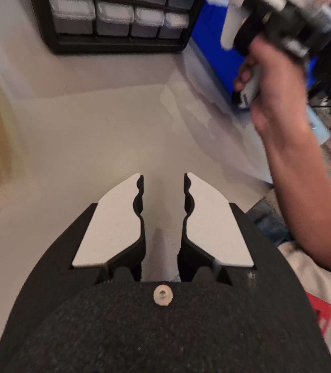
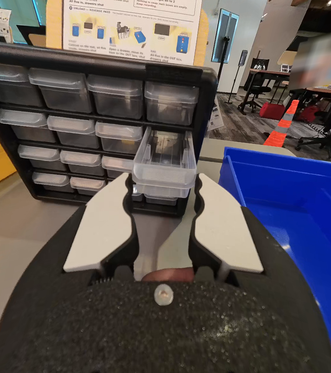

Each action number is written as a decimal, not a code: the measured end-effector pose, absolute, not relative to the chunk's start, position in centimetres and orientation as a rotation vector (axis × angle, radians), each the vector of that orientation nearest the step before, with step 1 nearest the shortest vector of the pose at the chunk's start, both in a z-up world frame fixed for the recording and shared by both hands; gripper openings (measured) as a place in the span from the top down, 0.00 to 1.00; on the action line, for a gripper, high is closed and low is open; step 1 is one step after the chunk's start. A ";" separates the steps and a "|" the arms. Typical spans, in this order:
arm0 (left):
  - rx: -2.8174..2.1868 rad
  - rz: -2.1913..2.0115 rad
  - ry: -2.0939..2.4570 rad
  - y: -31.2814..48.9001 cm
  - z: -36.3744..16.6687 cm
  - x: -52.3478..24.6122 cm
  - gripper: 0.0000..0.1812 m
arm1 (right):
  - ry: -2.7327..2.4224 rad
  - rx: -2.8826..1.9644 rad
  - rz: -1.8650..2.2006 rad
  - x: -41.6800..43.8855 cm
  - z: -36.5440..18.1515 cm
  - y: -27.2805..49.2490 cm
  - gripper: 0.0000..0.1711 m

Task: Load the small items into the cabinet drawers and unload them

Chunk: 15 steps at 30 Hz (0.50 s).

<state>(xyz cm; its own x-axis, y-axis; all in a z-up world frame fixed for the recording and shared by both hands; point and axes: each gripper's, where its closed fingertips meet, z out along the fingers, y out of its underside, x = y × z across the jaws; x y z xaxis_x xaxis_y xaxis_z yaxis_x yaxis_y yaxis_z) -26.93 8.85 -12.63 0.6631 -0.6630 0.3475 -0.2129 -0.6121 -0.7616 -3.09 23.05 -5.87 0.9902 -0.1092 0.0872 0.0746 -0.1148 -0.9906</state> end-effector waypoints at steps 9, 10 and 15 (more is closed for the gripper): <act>-2.565 -0.249 0.583 26.1 -8.7 -40.5 0.78 | 0.004 -1.665 -0.161 -3.1 -5.9 22.9 0.66; -2.626 -0.253 0.537 28.4 -9.3 -41.2 0.78 | 0.004 -1.664 -0.161 -3.1 -5.9 22.9 0.66; -2.837 -0.107 0.427 36.9 -13.8 -44.2 0.78 | -0.003 -1.656 -0.161 -3.1 -5.9 22.8 0.66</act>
